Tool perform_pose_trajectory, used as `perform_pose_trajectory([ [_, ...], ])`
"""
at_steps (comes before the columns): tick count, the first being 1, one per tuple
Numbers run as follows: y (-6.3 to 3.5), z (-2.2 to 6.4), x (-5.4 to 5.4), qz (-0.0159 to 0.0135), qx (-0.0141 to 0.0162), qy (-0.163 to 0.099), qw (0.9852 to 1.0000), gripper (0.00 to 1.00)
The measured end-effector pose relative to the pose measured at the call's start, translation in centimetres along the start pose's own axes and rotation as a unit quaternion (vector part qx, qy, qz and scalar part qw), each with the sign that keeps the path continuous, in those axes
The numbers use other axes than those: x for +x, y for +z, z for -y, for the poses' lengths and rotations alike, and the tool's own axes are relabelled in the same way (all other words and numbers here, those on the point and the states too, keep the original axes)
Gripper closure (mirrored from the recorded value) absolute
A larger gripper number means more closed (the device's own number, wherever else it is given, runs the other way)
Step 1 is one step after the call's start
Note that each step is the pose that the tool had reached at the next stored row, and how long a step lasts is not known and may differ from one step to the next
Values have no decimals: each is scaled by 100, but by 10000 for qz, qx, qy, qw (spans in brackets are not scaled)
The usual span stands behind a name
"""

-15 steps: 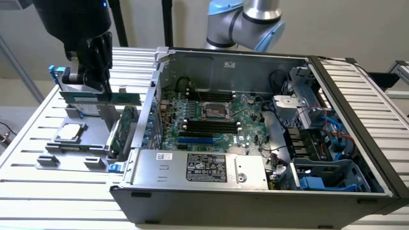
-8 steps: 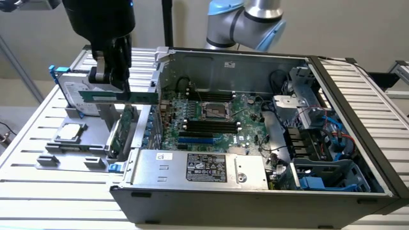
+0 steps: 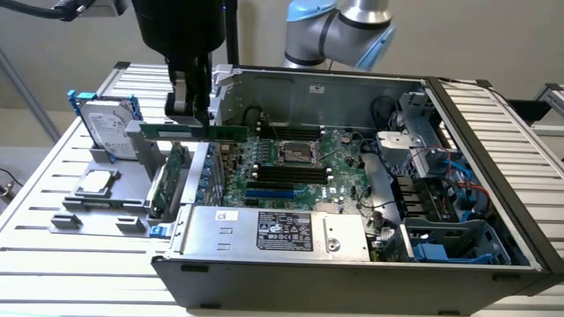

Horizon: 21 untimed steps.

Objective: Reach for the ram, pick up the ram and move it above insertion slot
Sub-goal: 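Pick up the ram and move it above insertion slot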

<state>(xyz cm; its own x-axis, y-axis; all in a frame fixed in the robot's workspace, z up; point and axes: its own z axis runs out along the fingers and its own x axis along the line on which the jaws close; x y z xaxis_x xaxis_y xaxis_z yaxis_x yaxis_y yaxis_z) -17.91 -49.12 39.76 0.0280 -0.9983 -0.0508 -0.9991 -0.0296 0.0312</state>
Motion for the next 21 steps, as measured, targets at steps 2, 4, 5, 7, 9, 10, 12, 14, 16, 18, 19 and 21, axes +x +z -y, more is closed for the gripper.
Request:
perform_pose_trajectory([
  [2, -3, 95, 2, 19, 1, -1, 10000, 87],
  [4, -6, 181, 3, 30, 1, -1, 10000, 87],
  [5, -7, 231, 2, 33, 1, -1, 10000, 87],
  [7, -10, 320, -3, 35, 1, -2, 10000, 87],
  [9, -11, 411, -15, 35, 1, -1, 10000, 87],
  [10, -12, 455, -24, 34, 1, -1, 10000, 87],
  [12, -11, 533, -51, 34, 1, -1, 10000, 87],
  [14, -8, 596, -97, 35, 1, -2, 10000, 87],
  [16, -4, 655, -144, 35, 1, -1, 10000, 87],
  [18, -1, 713, -190, 34, 1, -1, 10000, 87],
  [19, 2, 742, -214, 34, 1, -1, 10000, 87],
  [21, 6, 799, -264, 35, 1, -1, 10000, 87],
])
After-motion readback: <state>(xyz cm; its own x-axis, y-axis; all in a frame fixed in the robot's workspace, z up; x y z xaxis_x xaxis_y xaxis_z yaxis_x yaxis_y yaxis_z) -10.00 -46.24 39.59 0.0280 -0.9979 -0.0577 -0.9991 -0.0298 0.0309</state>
